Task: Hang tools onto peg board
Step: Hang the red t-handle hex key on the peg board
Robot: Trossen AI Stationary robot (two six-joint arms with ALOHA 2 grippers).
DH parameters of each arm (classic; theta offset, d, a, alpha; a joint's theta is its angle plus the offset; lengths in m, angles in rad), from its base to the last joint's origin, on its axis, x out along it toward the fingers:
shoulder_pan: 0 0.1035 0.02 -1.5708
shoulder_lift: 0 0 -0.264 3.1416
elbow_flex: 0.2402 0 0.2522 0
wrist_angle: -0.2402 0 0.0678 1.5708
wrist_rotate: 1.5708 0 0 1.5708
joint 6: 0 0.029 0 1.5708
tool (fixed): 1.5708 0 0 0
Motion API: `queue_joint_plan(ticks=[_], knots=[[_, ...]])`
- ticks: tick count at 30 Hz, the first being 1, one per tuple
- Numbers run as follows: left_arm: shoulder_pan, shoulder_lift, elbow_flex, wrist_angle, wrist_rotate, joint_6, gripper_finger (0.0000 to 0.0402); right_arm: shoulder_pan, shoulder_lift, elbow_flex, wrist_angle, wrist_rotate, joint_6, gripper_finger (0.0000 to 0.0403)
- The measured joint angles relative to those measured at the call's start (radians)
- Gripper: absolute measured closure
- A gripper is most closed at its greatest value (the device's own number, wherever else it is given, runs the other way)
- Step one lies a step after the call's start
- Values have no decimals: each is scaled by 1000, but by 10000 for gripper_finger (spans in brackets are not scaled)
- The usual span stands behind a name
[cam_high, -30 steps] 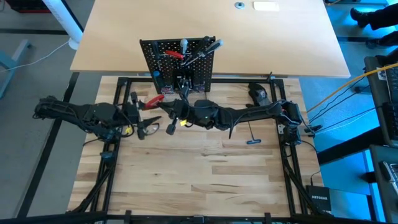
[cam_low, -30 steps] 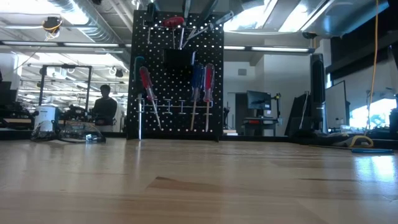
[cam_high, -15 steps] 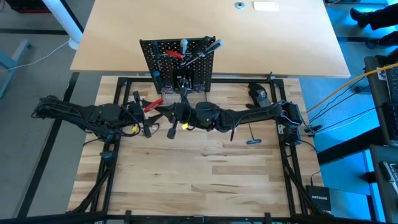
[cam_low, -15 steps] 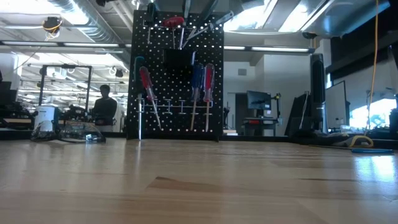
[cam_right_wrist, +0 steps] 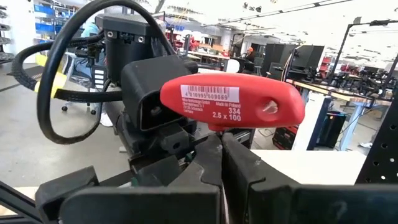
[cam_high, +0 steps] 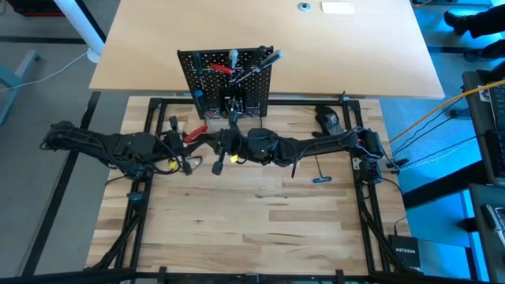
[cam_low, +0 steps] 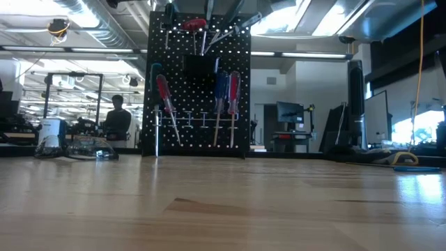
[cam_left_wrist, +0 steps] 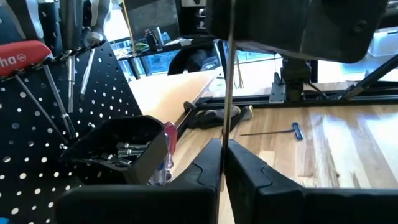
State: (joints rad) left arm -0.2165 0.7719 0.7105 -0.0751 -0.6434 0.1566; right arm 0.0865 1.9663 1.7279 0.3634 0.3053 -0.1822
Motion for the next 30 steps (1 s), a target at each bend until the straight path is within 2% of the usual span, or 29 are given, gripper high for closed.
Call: queue_joint_plan(ticks=[9, 13, 19, 23, 30], knots=[[0, -10, -2, -16, 0, -1, 398, -1, 0, 0, -43, 15, 25, 389], [0, -34, -2, -14, -1, -19, 399, 0, -18, 1, -155, 45, 12, 343], [0, -67, 0, -17, 0, -30, 400, 0, -35, 51, -413, 89, -2, 272], [0, -49, 0, -21, 12, -36, 401, -1, -17, 50, -336, 58, -9, 254], [0, -15, 0, -13, 14, -27, 401, -1, 14, 52, -204, 0, -24, 265]])
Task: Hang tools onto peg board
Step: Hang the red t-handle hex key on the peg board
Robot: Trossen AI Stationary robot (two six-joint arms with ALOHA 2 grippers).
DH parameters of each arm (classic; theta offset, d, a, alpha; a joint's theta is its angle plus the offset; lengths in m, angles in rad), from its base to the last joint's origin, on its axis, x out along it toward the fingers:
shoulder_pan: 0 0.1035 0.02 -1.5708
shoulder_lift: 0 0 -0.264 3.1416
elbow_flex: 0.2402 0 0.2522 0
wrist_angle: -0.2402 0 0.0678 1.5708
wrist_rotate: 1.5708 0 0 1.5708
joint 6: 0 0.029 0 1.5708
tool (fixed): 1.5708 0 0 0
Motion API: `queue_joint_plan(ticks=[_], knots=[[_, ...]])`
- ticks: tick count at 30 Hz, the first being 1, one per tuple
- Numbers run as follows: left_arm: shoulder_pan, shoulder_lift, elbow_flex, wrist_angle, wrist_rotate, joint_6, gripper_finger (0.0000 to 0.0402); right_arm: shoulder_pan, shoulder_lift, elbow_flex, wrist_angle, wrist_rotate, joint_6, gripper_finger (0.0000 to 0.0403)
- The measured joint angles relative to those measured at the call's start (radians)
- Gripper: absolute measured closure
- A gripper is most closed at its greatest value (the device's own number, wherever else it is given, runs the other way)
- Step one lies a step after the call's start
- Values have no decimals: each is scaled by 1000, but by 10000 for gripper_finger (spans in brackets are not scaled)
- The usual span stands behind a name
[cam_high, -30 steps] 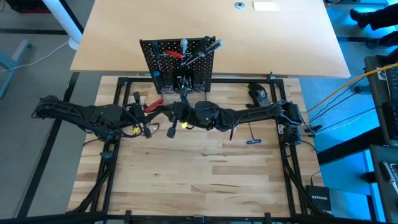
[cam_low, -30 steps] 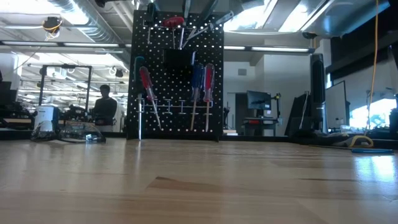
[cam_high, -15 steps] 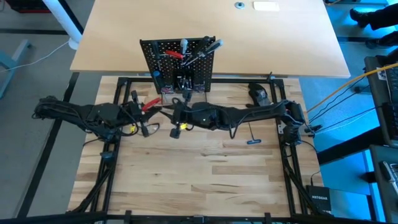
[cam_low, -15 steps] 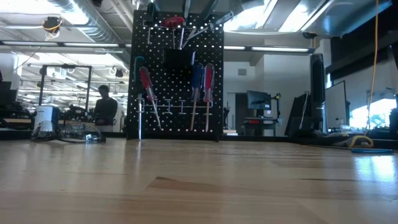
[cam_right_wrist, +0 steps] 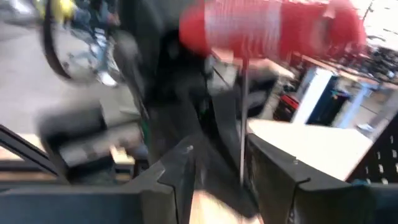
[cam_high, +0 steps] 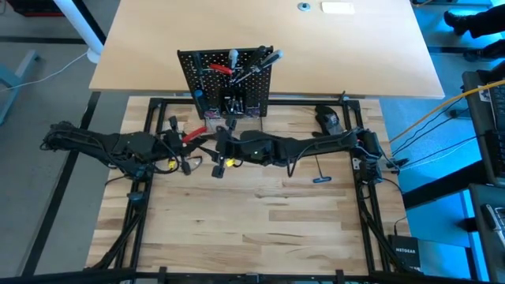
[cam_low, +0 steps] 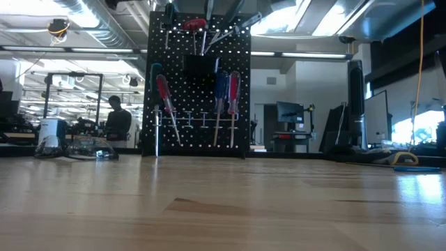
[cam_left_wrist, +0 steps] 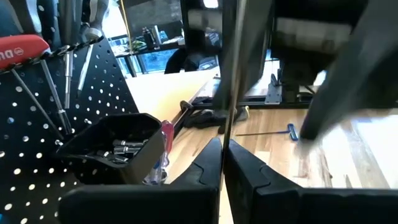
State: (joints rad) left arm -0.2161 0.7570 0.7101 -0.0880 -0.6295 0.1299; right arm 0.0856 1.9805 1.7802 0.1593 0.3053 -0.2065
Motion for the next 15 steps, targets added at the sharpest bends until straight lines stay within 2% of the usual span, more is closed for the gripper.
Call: queue_joint_plan(ticks=[5, 15], knots=[[0, -5, 0, 4, 1, -3, 401, 0, 23, -2, 4, 46, -41, 288], [0, -5, 0, -4, 1, -10, 401, -1, 22, -2, 46, 69, -63, 368]])
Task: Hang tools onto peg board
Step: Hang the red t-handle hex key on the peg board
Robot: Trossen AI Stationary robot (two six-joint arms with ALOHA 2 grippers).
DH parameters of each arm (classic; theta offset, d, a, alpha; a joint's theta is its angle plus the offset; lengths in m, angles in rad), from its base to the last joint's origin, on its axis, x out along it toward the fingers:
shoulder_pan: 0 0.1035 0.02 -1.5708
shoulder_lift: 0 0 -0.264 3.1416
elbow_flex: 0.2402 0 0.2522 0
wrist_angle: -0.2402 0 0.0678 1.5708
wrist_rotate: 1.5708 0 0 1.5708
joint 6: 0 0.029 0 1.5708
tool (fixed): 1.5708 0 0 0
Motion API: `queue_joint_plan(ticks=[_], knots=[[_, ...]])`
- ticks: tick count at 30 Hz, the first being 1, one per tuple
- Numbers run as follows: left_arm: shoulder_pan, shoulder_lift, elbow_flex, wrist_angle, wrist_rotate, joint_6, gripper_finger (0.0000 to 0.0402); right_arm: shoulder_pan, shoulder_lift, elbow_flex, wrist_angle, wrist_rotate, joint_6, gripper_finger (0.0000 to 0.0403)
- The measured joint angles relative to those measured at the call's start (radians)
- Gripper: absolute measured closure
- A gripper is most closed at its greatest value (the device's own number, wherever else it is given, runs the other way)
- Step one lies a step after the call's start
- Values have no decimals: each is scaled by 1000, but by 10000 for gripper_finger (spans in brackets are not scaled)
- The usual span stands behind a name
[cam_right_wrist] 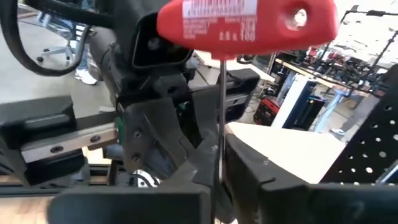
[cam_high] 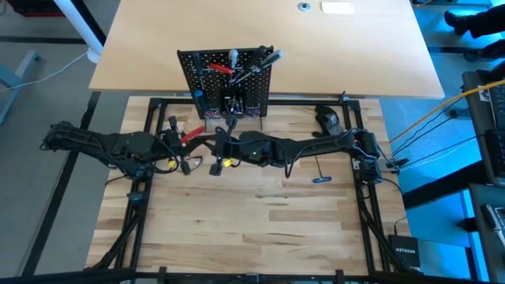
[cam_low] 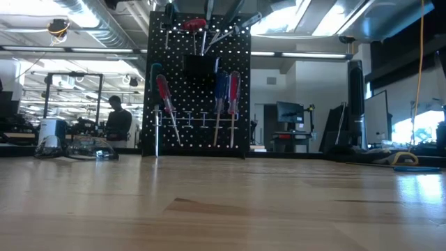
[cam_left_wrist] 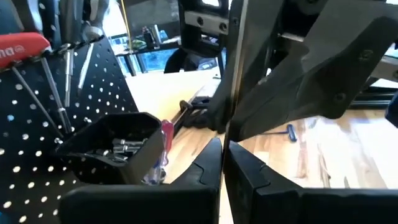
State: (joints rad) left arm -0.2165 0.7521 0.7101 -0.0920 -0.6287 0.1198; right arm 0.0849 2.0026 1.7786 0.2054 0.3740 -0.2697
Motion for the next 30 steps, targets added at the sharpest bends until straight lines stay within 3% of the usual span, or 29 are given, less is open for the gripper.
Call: queue_joint_plan(ticks=[5, 14, 22, 30], knots=[[0, -2, 0, 11, -1, -1, 401, 0, 0, 0, 14, 1, -17, 397], [0, -2, 0, 23, -2, -10, 388, 1, 0, 0, 15, 41, -35, 400], [2, -62, 0, -19, -35, -27, 313, -26, -1, 0, 23, 123, -57, 401], [2, -157, 0, -186, -89, -72, 251, -156, -2, 0, 32, 135, 52, 401]])
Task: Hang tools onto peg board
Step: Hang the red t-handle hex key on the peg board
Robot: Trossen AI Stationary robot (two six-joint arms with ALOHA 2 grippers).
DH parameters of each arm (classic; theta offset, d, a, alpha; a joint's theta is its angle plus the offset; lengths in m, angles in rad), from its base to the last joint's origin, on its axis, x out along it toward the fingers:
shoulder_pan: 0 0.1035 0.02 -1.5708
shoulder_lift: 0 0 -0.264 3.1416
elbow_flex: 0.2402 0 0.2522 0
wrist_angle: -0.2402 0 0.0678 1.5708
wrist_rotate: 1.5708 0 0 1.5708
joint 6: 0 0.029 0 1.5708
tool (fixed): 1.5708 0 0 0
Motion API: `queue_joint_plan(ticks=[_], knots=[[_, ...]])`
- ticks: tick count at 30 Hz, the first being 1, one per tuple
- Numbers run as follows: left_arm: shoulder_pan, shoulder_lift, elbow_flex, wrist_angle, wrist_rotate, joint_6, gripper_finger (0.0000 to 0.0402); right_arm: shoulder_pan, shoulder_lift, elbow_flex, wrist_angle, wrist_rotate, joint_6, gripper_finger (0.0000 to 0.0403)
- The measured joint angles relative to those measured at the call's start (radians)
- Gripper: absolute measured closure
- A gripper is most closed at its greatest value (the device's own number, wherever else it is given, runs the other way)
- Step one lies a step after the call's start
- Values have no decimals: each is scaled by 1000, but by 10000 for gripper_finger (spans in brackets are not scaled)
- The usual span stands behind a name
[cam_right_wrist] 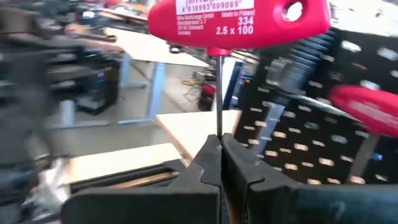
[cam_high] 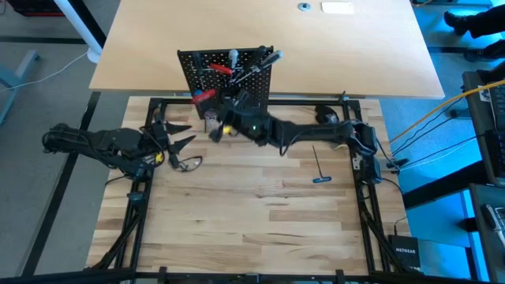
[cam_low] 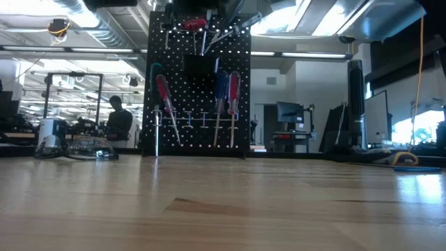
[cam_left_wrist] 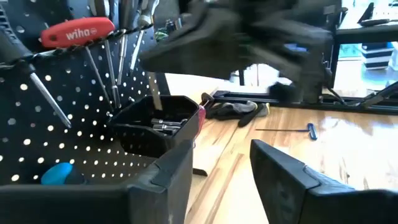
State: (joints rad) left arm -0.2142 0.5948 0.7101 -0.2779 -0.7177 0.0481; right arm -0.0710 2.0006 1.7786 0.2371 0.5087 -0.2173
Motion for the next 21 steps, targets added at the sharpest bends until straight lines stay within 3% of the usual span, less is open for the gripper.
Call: queue_joint_plan(ticks=[8, 21], knots=[[0, -19, 0, -31, 0, -23, 249, -119, 0, -3, -4, 23, 162, 402], [0, -16, 0, -25, 0, -26, 247, -172, -1, -72, 27, 59, 296, 402]])
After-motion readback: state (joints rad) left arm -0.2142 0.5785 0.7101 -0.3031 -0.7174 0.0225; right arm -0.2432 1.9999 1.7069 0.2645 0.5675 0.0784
